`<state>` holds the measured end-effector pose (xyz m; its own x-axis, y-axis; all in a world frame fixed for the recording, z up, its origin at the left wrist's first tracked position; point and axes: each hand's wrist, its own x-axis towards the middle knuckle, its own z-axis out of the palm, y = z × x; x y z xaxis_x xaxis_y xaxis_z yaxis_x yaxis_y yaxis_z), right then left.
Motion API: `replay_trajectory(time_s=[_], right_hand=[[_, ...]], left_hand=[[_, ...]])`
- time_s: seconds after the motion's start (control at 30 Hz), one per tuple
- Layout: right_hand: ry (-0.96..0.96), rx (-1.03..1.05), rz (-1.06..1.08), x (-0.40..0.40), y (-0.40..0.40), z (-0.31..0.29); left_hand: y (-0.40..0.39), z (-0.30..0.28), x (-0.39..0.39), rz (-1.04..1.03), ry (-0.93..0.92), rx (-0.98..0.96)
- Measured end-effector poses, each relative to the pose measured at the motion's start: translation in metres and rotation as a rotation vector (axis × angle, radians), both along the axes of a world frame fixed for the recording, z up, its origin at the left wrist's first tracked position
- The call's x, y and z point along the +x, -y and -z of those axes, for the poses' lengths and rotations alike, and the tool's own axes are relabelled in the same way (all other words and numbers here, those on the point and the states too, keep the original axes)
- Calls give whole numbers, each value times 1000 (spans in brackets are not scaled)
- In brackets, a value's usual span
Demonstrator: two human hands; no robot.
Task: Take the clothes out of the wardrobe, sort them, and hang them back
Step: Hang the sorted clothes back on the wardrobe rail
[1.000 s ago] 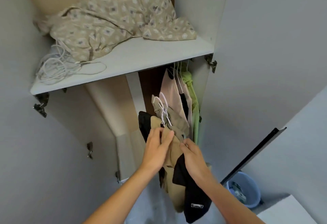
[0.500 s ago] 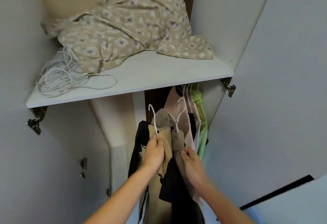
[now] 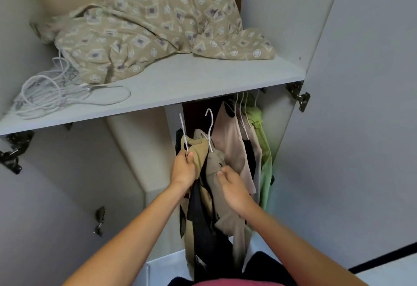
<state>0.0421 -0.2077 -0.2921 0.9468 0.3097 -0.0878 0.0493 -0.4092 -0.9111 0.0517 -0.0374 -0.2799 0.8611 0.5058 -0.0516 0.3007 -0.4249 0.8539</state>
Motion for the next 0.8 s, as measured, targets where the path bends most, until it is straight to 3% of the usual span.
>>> replay_trajectory(time_s=[0.43,0.63,0.8], right_hand=[[177,47,-2,117,-19,17],[177,43,-2,165,-33,25],[161,-93,6,195,-38,35]], left_hand=[[-17,10,103,-95,142,51],[-26,18,149,-142,157,-53],[-33,29,171,-179,69,-122]])
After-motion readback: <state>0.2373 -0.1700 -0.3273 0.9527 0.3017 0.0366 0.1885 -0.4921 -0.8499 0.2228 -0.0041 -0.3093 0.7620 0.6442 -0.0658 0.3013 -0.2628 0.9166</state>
